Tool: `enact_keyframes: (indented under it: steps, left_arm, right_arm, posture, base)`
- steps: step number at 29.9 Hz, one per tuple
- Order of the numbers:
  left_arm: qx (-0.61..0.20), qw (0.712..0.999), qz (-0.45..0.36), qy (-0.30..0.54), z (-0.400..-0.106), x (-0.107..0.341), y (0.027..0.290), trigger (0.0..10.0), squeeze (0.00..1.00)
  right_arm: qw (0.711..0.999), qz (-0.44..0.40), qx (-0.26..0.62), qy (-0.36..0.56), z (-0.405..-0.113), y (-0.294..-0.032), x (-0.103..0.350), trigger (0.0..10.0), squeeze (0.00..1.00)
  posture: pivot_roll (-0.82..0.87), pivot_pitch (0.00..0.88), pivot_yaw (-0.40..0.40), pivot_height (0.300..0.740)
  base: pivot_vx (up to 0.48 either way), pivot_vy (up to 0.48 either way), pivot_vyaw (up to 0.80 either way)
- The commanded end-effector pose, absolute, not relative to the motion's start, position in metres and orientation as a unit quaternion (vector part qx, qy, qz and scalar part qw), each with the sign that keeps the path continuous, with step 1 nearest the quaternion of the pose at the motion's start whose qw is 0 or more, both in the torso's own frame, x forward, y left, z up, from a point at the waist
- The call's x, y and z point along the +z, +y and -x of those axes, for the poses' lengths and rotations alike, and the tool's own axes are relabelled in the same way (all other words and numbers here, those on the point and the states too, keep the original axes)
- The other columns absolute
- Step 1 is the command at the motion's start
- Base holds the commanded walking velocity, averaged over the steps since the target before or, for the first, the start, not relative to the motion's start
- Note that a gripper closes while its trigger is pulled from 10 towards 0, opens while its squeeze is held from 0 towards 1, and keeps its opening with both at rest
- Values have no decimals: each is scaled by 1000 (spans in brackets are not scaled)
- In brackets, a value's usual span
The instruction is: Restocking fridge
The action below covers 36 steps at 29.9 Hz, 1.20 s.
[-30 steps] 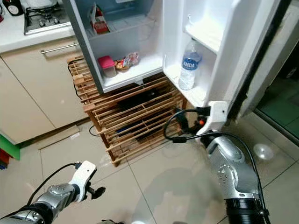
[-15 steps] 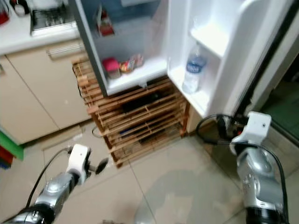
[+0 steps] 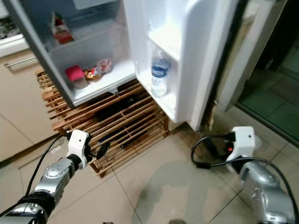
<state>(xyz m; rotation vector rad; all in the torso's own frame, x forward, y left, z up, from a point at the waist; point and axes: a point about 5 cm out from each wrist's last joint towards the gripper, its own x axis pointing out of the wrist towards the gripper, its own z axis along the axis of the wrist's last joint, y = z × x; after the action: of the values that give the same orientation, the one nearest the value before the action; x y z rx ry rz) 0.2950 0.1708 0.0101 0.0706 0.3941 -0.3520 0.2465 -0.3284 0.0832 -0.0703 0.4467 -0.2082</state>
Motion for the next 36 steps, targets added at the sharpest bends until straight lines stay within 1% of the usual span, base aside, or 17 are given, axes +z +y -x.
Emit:
enact_keyframes:
  steps: [1,2,3,7,9,11,14,20,21,25,28,30,31,33,34,35,36]
  left_arm:
    - [-111,970,-34,215,-294,8,195,10000,0]
    - [-111,970,-34,215,-294,8,195,10000,0]
    - [-86,973,-27,215,-298,12,201,10000,0]
    - [-91,971,-47,215,-300,14,203,10000,0]
    - [-100,969,-56,219,-299,12,201,10000,0]
    - [-101,969,-57,220,-298,12,200,10000,0]
    - [-112,965,-63,228,-294,7,194,10000,0]
    - [-113,963,-67,235,-292,4,192,10000,0]
    - [-113,963,-67,235,-292,4,192,10000,0]
    - [-118,969,-37,214,-295,8,189,10000,0]
    - [-123,969,-36,211,-296,9,187,10000,0]
    - [-125,969,-37,212,-297,9,185,10000,0]
    - [-125,969,-37,212,-297,9,185,10000,0]
    - [-129,968,-38,212,-297,10,184,10000,0]
    - [-132,968,-39,212,-297,10,184,10000,0]
    - [-132,968,-39,212,-297,10,184,10000,0]
    - [-135,967,-40,212,-297,9,184,10000,0]
  right_arm:
    - [962,88,-183,181,-255,-348,101,10000,0]
    - [962,88,-183,181,-255,-348,101,10000,0]
    - [954,123,-228,152,-261,-358,116,10000,0]
    - [956,125,-239,112,-275,-357,132,10000,0]
    - [965,120,-224,64,-293,-346,150,10000,0]
    - [967,121,-219,56,-297,-343,153,10000,0]
    - [980,101,-174,5,-314,-323,168,10000,0]
    - [990,65,-117,-46,-332,-288,182,10000,0]
    - [990,65,-117,-46,-332,-288,182,10000,0]
    - [997,24,-21,-70,-338,-242,187,10000,0]
    - [997,-5,37,-71,-340,-215,184,10000,0]
    - [992,-33,99,-77,-337,-186,187,10000,0]
    - [992,-33,99,-77,-337,-186,187,10000,0]
    - [973,-64,203,-88,-324,-149,196,10000,0]
    - [963,-73,245,-90,-316,-137,200,10000,0]
    - [963,-73,245,-90,-316,-137,200,10000,0]
    - [955,-78,273,-89,-309,-130,203,10000,0]
  posture:
    - [-158,0,113,740]
    - [-158,0,113,740]
    - [-153,0,107,740]
    - [-152,0,106,740]
    - [-151,0,108,740]
    - [-151,0,108,740]
    - [-144,0,103,740]
    - [-132,0,94,740]
    - [-132,0,94,740]
    - [-135,0,96,740]
    - [-137,0,98,740]
    - [-137,0,99,740]
    - [-137,0,99,740]
    - [-134,0,97,740]
    - [-128,0,92,740]
    - [-128,0,92,740]
    - [-127,0,91,740]
  base:
    - [0,0,0]
    - [0,0,0]
    - [0,0,0]
    - [0,0,0]
    - [0,0,0]
    - [0,0,0]
    - [0,0,0]
    - [0,0,0]
    - [0,0,0]
    - [0,0,0]
    - [0,0,0]
    - [0,0,0]
    - [0,0,0]
    - [0,0,0]
    - [0,0,0]
    - [0,0,0]
    - [0,0,0]
